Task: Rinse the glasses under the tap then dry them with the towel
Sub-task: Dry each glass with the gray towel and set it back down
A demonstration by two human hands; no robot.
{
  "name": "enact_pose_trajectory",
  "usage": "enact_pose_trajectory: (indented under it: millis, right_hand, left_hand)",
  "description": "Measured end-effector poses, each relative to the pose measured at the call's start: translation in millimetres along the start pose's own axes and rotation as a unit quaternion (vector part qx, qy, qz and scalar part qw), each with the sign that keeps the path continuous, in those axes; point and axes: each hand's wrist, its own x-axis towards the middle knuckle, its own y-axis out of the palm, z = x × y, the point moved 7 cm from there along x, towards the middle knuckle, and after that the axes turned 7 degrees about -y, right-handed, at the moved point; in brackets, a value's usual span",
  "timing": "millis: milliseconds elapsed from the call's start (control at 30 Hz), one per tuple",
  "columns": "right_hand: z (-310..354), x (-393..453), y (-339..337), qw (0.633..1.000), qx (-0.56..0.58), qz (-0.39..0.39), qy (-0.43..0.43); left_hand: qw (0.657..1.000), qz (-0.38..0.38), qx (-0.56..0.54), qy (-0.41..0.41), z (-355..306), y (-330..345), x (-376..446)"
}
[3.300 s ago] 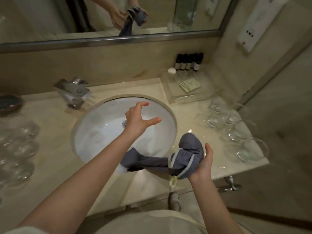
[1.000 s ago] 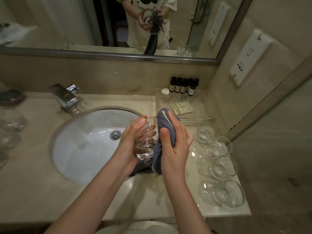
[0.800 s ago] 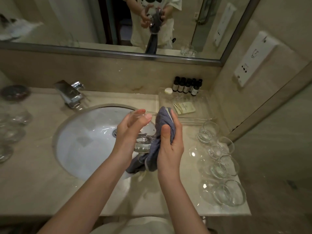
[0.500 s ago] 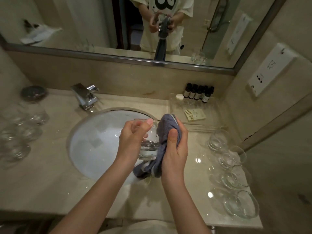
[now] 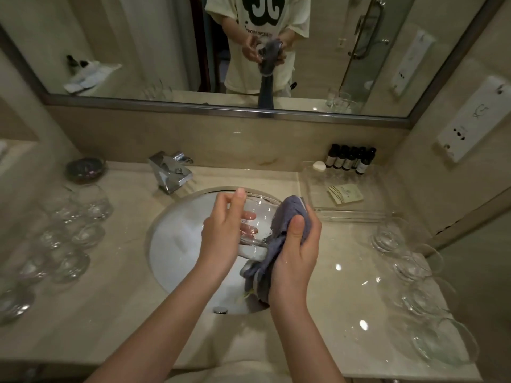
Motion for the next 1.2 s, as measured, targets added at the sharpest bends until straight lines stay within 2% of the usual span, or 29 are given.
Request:
enact_pose_trajectory:
  millis: [100, 167, 267, 333, 467, 600, 733, 867, 933, 1067, 1200]
  right_hand:
    - [3.8, -5.0, 10.6, 0.999, -0.037, 0.006, -0.036]
    - [7.6, -6.5, 18.5, 0.999, -0.025, 0.011, -0.036]
    - [0.0, -6.5, 31.1, 0.996, 0.058, 0.022, 0.059]
    - [-6.3, -8.9, 39.0, 0.991, 0.088, 0.034, 0.098]
    - [-5.3, -20.1, 51.5, 0.992, 0.075, 0.021, 0.096]
    - [3.1, -31.1, 58.2, 0.998, 0.031, 0.020, 0.053]
    - [8.9, -38.8, 62.4, 0.998, 0.014, 0.033, 0.044]
    - [2.0, -44.4, 67.6, 0.995, 0.050, 0.033, 0.085]
    - [-2.3, -46.6, 66.2, 0.992, 0.066, 0.026, 0.102]
    - [-12.7, -57.1, 60.1, 0.986, 0.106, -0.003, 0.125]
    - [-7.0, -67.5, 64.7, 0.993, 0.069, -0.011, 0.099]
  left_hand:
    - [1.000, 0.011, 0.010, -0.004, 2.4, -0.9, -10.7]
    - [0.998, 0.023, -0.050, -0.041, 6.8, -7.6, -10.7]
    - [0.986, 0.073, -0.122, -0.089, 7.8, -18.4, -6.3]
    - [0.989, 0.080, -0.110, -0.064, 2.5, -25.7, -4.6]
    - [0.999, 0.023, -0.026, -0.004, -3.4, -46.2, -0.4]
    - [0.998, -0.052, -0.011, 0.035, 0.9, -63.4, -7.5]
    - [0.999, -0.021, 0.008, 0.038, 8.3, -63.8, -14.2]
    - [0.984, 0.100, -0.126, -0.075, 28.8, -66.2, -6.1]
    - [0.981, 0.120, -0.134, -0.079, 33.6, -67.0, -9.0]
    - [0.991, 0.102, -0.068, -0.053, 32.8, -73.8, -15.9]
    - [0.996, 0.017, -0.064, -0.055, 42.1, -86.9, -16.0]
